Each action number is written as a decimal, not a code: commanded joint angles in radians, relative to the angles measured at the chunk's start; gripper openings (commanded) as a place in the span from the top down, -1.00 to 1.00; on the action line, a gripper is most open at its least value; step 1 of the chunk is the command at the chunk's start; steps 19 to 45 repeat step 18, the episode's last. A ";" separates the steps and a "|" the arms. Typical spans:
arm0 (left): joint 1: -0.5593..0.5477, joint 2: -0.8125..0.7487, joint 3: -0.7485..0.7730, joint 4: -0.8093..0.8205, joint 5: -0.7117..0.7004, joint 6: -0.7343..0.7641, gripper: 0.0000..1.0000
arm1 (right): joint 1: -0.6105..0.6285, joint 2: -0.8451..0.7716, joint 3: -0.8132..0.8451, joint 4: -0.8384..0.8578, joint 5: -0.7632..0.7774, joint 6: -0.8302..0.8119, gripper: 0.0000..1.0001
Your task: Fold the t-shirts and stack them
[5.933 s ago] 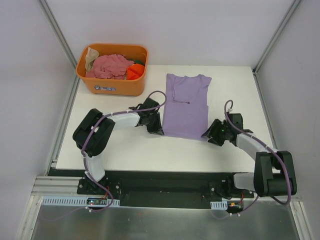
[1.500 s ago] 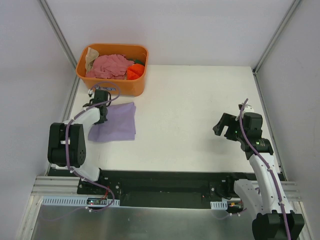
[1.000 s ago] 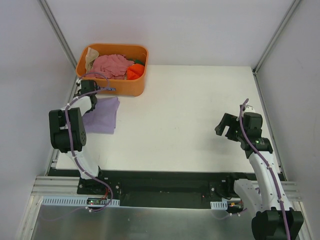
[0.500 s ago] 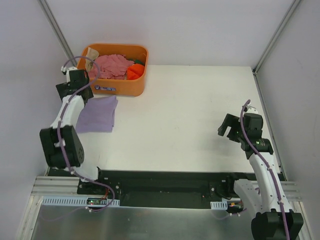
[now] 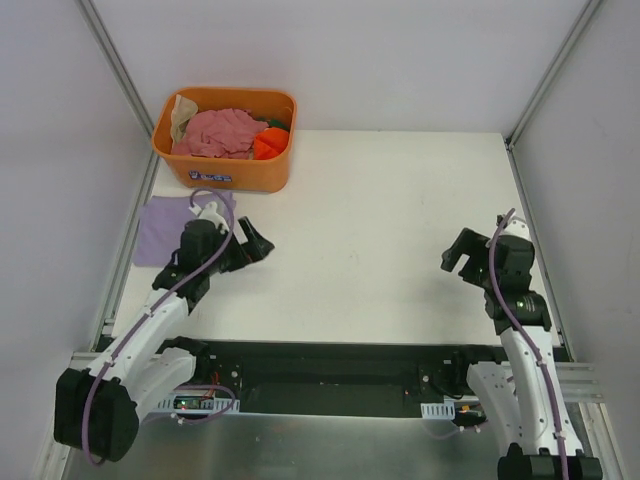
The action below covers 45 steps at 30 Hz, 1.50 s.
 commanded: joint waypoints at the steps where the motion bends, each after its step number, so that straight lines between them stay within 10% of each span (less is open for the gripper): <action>1: -0.143 -0.043 -0.100 0.036 -0.023 -0.112 -0.98 | -0.007 -0.081 -0.035 0.052 0.054 0.023 -0.93; 45: -0.165 -0.085 -0.146 0.009 -0.090 -0.098 -0.98 | -0.005 -0.225 -0.096 0.106 0.077 0.035 -0.93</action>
